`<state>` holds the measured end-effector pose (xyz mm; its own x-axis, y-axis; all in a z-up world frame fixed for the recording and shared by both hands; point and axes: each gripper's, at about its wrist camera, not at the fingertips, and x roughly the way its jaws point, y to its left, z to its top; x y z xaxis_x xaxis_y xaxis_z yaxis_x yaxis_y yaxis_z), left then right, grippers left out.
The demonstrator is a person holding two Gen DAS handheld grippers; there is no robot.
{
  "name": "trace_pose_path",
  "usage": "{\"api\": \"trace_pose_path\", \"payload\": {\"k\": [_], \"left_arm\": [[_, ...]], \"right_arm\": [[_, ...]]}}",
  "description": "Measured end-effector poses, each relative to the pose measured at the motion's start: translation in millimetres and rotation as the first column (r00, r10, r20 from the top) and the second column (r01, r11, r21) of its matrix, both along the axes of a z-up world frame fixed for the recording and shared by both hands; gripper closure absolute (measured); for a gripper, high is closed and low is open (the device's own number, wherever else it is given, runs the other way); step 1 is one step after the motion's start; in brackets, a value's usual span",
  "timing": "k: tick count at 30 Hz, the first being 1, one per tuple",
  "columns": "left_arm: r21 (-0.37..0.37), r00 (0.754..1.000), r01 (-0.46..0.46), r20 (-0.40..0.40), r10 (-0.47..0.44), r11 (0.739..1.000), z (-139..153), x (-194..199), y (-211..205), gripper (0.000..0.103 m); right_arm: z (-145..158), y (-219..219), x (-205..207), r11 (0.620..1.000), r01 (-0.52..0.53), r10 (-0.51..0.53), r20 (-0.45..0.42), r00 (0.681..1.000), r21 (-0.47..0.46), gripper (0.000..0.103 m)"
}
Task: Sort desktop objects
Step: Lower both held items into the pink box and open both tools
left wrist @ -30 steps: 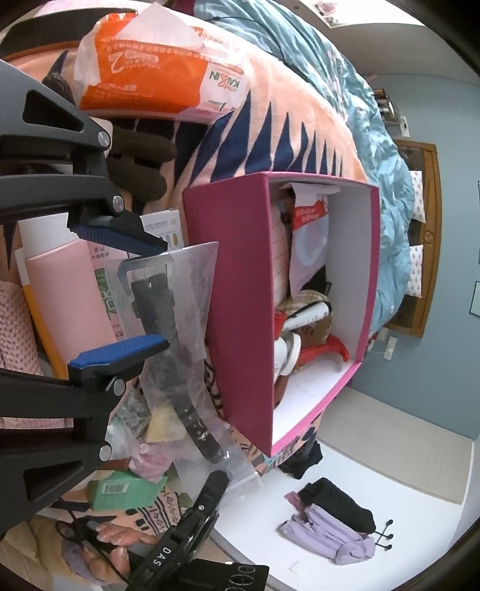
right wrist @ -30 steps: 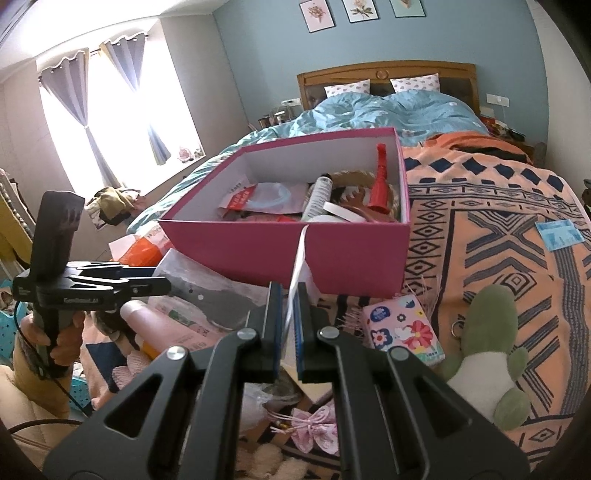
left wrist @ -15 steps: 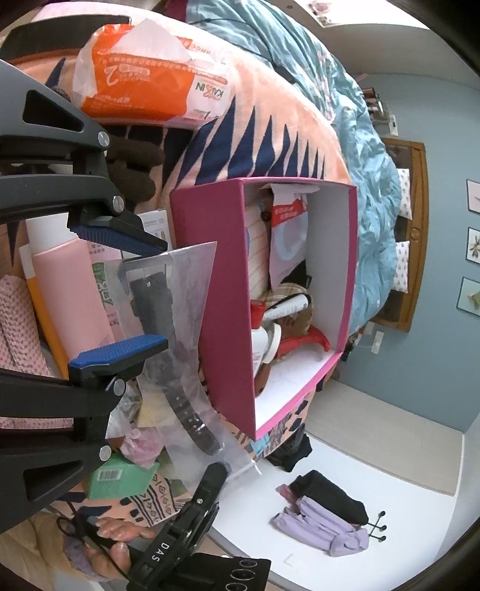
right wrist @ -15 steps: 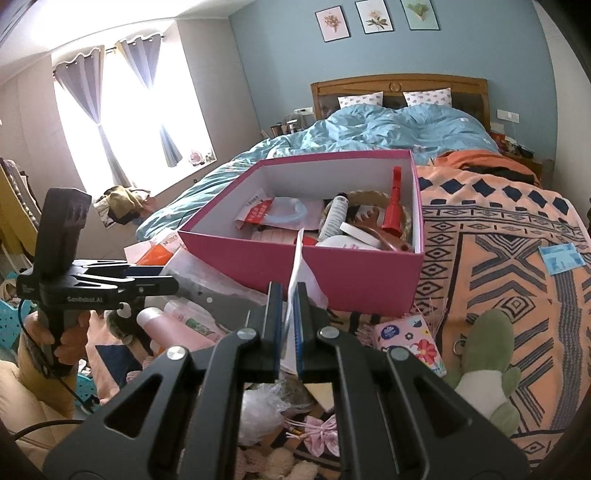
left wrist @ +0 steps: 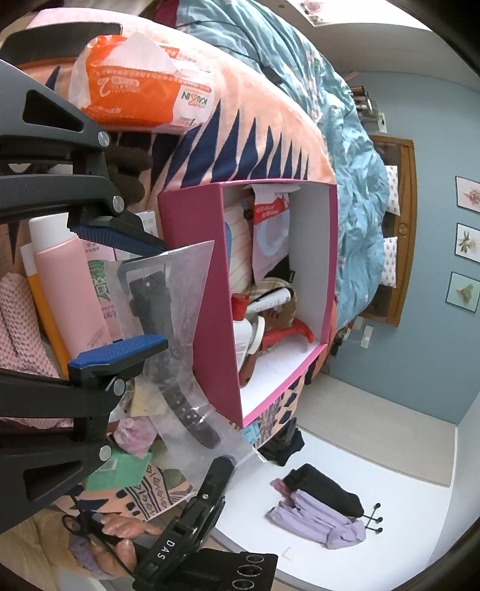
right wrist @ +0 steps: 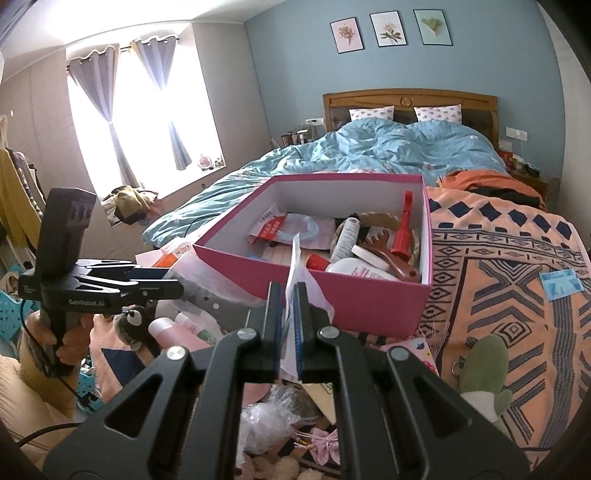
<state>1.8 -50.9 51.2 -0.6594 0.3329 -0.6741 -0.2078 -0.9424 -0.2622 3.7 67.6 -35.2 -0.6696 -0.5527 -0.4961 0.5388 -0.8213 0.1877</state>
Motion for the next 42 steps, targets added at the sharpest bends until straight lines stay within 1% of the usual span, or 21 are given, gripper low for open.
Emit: {"api": "trace_pose_path", "payload": {"k": [28, 42], "left_arm": [[-0.017, 0.997, 0.004, -0.074, -0.005, 1.0, 25.4, 7.8, -0.6, 0.059], [-0.021, 0.994, -0.011, -0.106, 0.009, 1.0, 36.8, 5.1, -4.2, 0.059]], "right_arm": [[28.0, -11.3, -2.2, 0.999, -0.044, 0.045, -0.075, 0.996, 0.019, 0.096], [39.8, -17.6, -6.3, 0.998, -0.059, 0.063, -0.112, 0.992, 0.038, 0.096]]}}
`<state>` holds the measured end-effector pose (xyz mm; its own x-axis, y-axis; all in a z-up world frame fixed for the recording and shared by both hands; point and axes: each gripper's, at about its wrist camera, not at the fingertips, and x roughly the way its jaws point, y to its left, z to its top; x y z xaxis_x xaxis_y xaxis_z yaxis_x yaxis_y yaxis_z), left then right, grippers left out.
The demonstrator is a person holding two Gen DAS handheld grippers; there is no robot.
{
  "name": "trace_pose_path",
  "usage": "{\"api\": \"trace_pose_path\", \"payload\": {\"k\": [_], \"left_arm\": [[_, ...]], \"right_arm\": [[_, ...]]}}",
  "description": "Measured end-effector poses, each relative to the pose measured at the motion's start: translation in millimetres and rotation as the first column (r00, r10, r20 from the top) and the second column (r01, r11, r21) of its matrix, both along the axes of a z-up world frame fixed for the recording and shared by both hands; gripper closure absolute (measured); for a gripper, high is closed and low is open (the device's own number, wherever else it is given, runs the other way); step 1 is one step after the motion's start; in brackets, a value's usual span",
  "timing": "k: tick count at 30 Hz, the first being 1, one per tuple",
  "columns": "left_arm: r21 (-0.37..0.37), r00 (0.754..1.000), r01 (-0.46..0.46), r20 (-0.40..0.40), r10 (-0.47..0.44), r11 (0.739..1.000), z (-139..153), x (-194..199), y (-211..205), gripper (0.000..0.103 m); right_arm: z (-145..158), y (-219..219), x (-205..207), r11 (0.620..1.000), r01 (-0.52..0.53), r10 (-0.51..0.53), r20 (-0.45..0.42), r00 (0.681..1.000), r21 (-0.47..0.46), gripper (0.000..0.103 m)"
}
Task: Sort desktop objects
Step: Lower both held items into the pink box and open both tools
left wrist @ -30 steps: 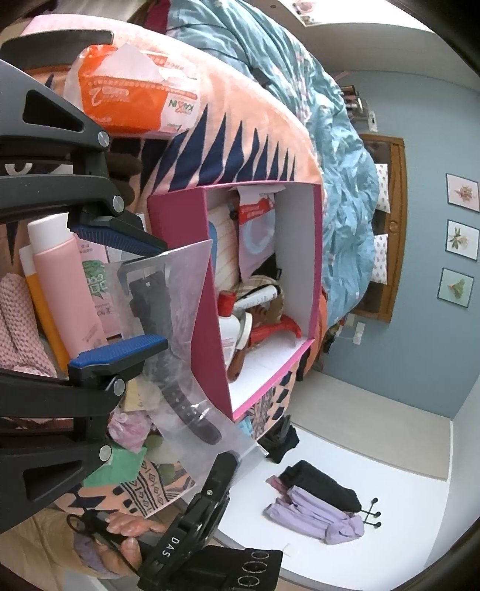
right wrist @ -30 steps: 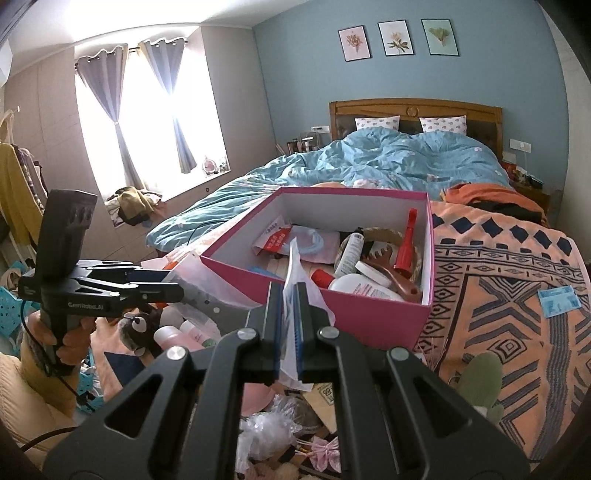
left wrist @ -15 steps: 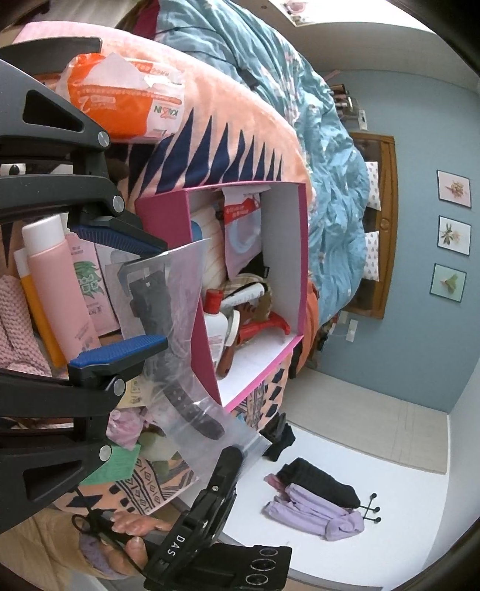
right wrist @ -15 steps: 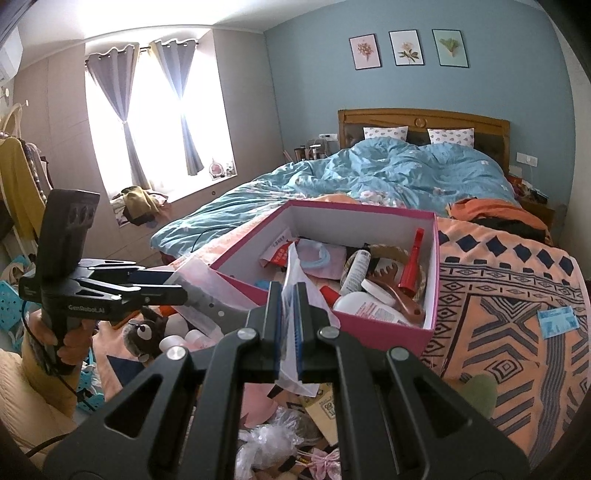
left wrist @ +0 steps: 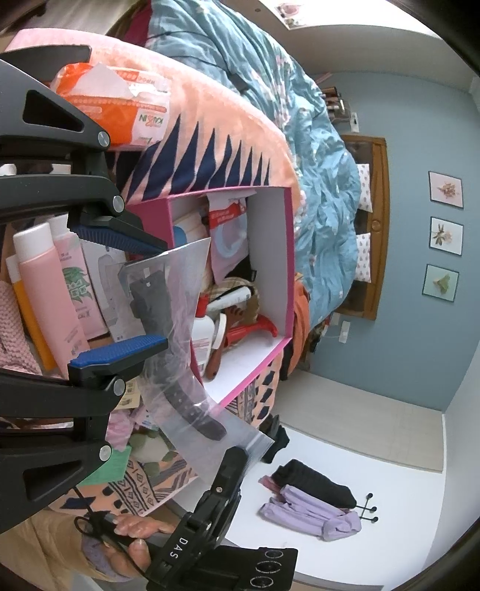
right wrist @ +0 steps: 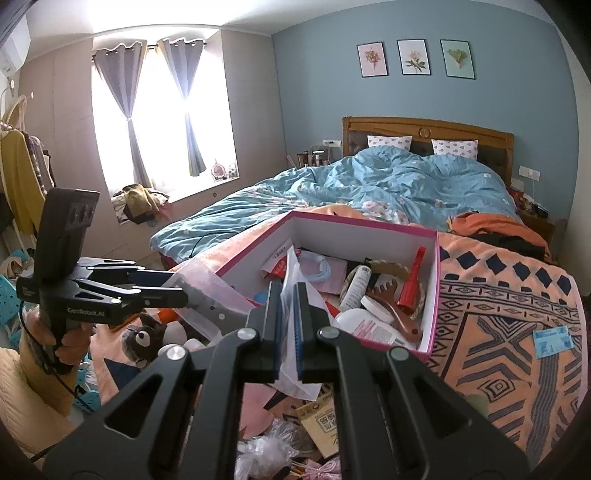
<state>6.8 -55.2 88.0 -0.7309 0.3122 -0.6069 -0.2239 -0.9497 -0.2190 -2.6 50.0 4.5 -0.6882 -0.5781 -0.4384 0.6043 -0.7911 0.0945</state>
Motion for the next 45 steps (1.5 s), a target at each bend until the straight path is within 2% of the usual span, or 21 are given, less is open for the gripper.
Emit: {"api": "trace_pose_path", "payload": {"k": [17, 45], "left_arm": [[-0.01, 0.999, -0.029, -0.018, 0.028, 1.0, 6.0, -14.2, -5.9, 0.059], [-0.033, 0.997, -0.072, -0.026, 0.071, 0.997, 8.0, -42.6, -12.7, 0.058]], "right_arm": [[9.6, -6.2, -13.8, 1.0, -0.013, 0.013, -0.019, 1.0, 0.004, 0.096], [10.4, -16.0, -54.6, 1.0, -0.02, 0.02, 0.027, 0.999, -0.013, 0.096]]}}
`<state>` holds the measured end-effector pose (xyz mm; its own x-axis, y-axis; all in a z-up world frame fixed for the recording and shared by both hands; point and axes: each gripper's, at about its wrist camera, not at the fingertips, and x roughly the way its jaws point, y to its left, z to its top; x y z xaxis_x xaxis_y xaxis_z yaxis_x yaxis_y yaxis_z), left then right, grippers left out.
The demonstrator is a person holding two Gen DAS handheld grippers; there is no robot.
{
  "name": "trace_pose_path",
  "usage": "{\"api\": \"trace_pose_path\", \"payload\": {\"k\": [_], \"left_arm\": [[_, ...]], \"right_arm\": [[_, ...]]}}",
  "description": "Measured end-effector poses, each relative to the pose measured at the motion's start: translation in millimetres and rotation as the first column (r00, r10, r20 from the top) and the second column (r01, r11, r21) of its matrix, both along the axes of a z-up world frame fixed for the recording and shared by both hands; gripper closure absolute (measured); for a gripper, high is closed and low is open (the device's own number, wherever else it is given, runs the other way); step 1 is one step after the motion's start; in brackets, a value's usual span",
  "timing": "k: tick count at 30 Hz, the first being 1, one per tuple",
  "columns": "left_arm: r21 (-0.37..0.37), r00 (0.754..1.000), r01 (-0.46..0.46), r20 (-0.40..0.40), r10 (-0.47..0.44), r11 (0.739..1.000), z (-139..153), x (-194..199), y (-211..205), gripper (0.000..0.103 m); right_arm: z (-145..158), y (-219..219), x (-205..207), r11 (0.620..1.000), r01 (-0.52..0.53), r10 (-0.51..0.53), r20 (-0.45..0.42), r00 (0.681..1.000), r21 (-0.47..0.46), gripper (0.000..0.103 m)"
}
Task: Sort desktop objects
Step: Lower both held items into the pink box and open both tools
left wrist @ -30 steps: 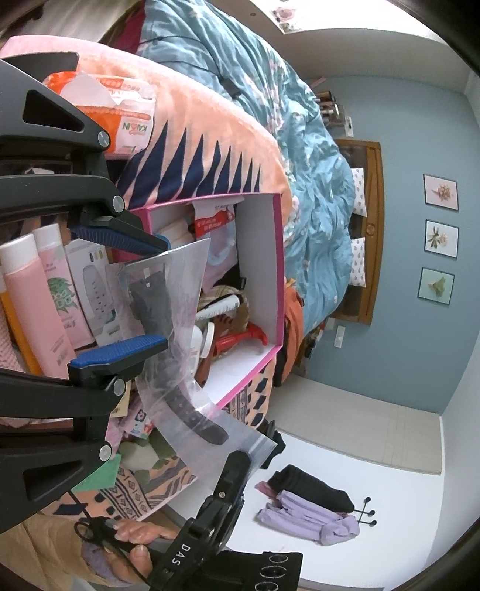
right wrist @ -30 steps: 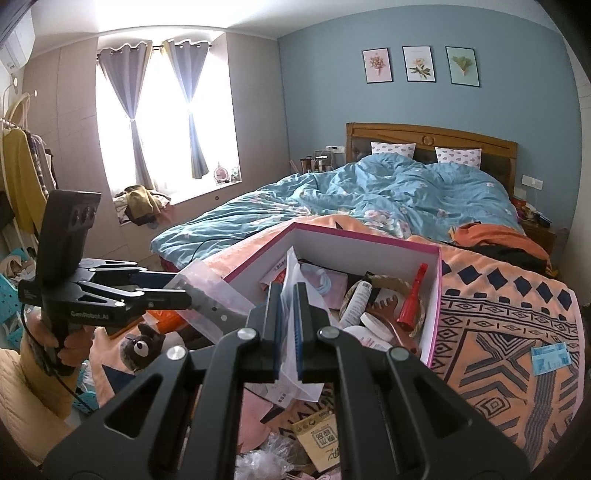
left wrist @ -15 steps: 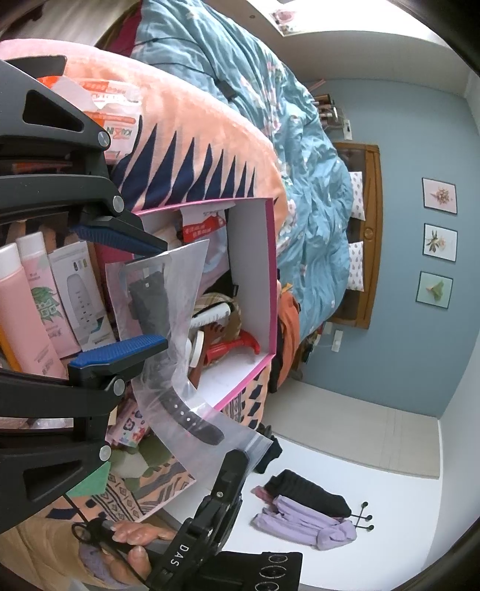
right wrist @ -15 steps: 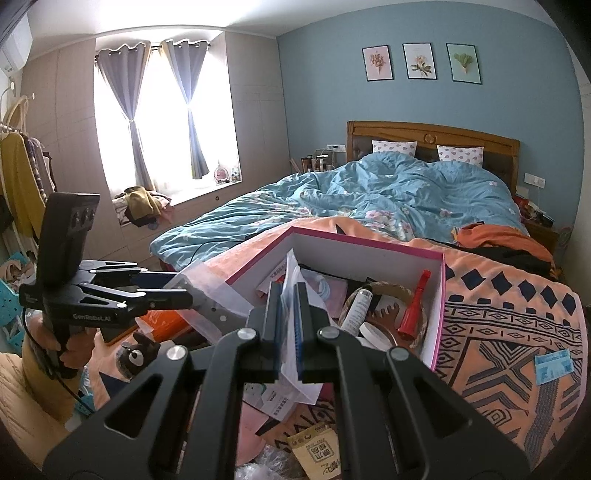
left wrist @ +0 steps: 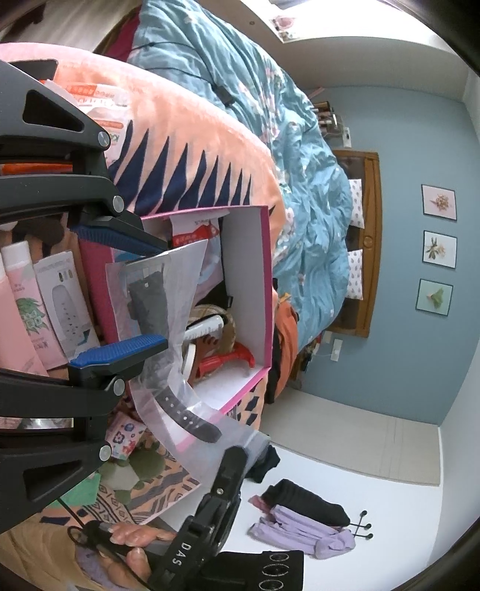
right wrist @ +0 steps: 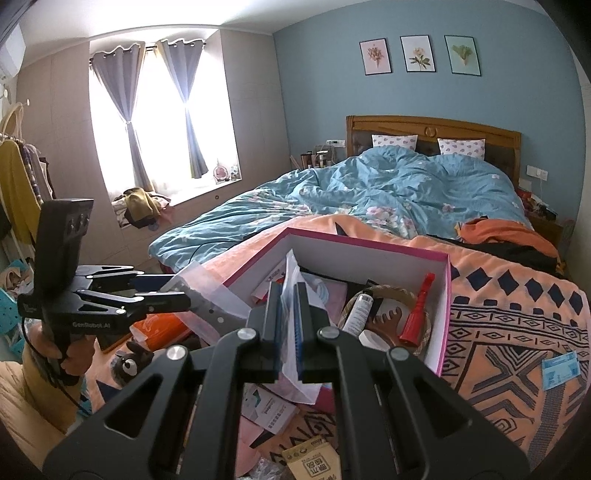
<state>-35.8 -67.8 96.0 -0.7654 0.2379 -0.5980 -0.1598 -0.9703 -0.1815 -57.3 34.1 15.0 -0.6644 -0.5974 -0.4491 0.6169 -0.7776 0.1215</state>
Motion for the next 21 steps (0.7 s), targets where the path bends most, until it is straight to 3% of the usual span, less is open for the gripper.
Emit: {"api": "trace_pose_path", "payload": {"k": [21], "left_arm": [[-0.014, 0.999, -0.042, 0.023, 0.043, 0.999, -6.4, -26.8, -2.2, 0.058]], "right_arm": [[-4.6, 4.0, -30.6, 0.999, 0.037, -0.036, 0.023, 0.999, -0.027, 0.096]]}}
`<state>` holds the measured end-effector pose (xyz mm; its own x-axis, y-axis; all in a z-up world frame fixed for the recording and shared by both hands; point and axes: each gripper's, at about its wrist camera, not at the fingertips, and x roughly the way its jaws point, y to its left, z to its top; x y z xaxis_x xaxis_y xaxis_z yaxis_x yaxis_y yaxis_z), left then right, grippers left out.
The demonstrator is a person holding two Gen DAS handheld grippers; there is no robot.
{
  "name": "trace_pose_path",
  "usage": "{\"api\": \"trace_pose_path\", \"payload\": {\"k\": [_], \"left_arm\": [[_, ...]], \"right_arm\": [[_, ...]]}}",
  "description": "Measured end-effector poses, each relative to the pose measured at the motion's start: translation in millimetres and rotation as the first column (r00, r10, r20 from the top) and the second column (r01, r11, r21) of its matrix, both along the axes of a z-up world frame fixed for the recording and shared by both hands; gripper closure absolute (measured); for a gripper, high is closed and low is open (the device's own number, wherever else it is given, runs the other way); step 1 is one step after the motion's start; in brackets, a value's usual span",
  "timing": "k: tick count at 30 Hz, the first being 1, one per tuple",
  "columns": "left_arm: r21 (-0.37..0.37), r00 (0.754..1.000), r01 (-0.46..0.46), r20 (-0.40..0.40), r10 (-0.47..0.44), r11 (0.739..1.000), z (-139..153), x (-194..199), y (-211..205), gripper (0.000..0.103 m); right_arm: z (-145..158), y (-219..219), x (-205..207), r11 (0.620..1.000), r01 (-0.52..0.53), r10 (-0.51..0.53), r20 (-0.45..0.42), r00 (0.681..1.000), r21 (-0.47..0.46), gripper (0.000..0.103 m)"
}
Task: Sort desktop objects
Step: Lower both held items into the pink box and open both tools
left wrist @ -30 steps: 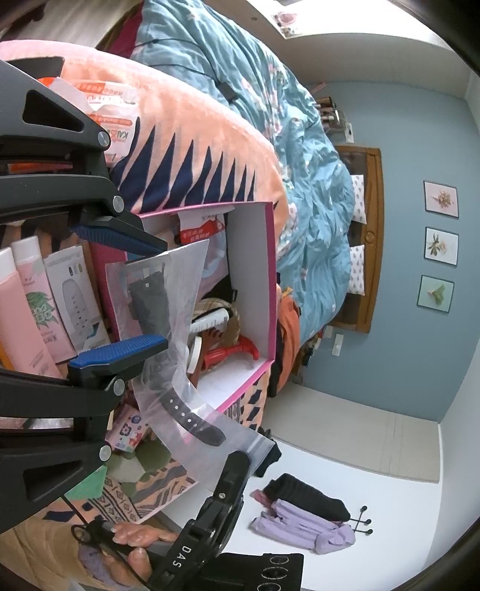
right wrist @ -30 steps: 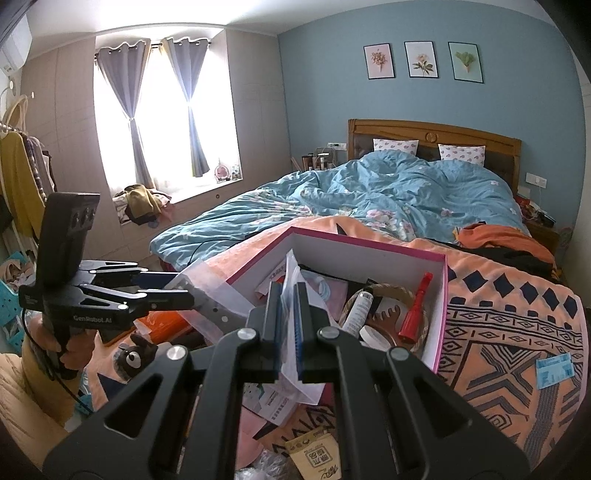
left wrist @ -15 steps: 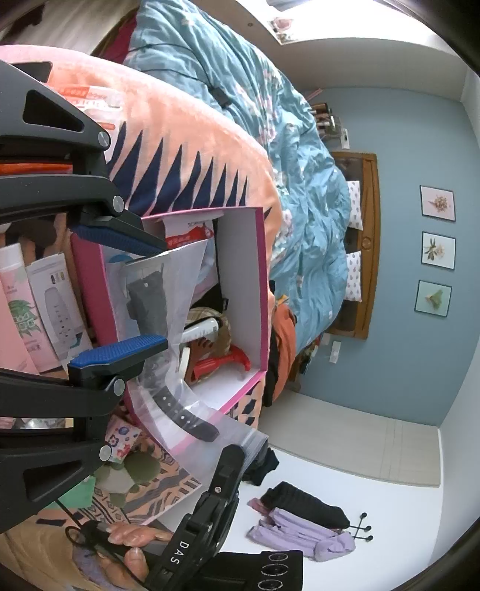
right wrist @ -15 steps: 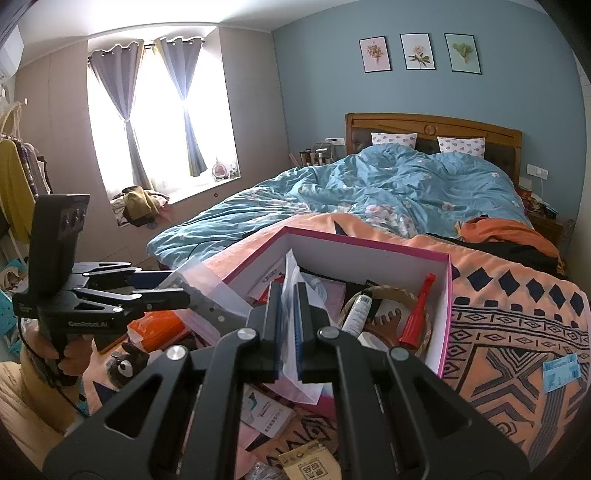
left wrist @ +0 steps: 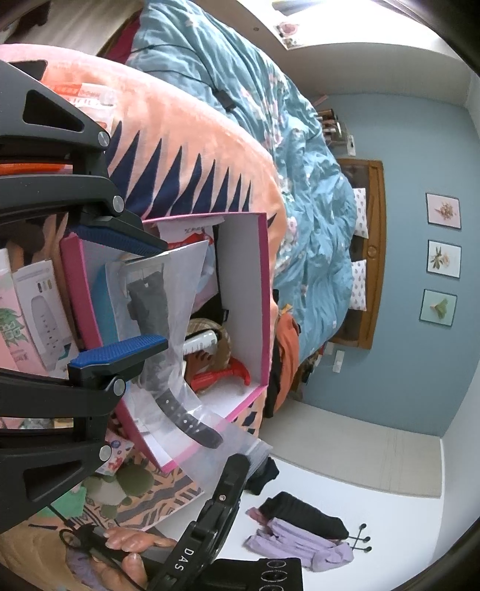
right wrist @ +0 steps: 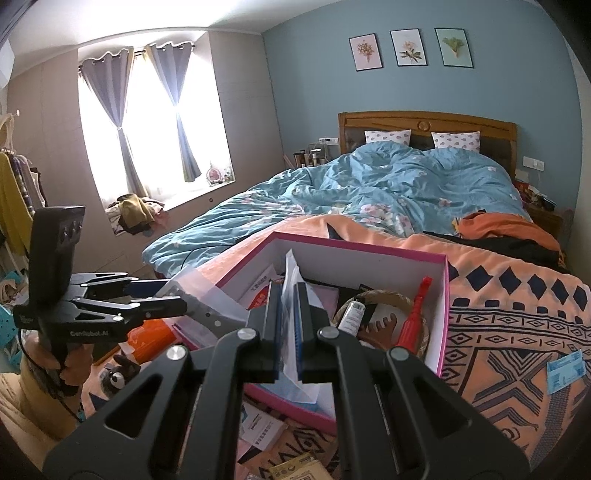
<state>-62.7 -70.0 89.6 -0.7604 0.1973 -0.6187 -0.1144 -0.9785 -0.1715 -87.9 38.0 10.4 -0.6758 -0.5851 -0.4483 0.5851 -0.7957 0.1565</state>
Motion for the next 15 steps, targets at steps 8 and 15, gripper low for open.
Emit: {"api": "trace_pose_path", "payload": {"k": [8, 15], "left_arm": [[0.002, 0.999, -0.025, 0.045, 0.025, 1.0, -15.8, -12.8, -5.0, 0.059], [-0.009, 0.999, 0.002, 0.046, -0.002, 1.0, -17.0, -13.0, 2.6, 0.062]], "right_arm": [[-11.7, 5.9, -14.6, 1.0, 0.012, -0.011, 0.046, 0.999, -0.028, 0.096], [-14.5, 7.9, -17.0, 0.999, 0.01, -0.008, 0.059, 0.998, -0.041, 0.096]]}}
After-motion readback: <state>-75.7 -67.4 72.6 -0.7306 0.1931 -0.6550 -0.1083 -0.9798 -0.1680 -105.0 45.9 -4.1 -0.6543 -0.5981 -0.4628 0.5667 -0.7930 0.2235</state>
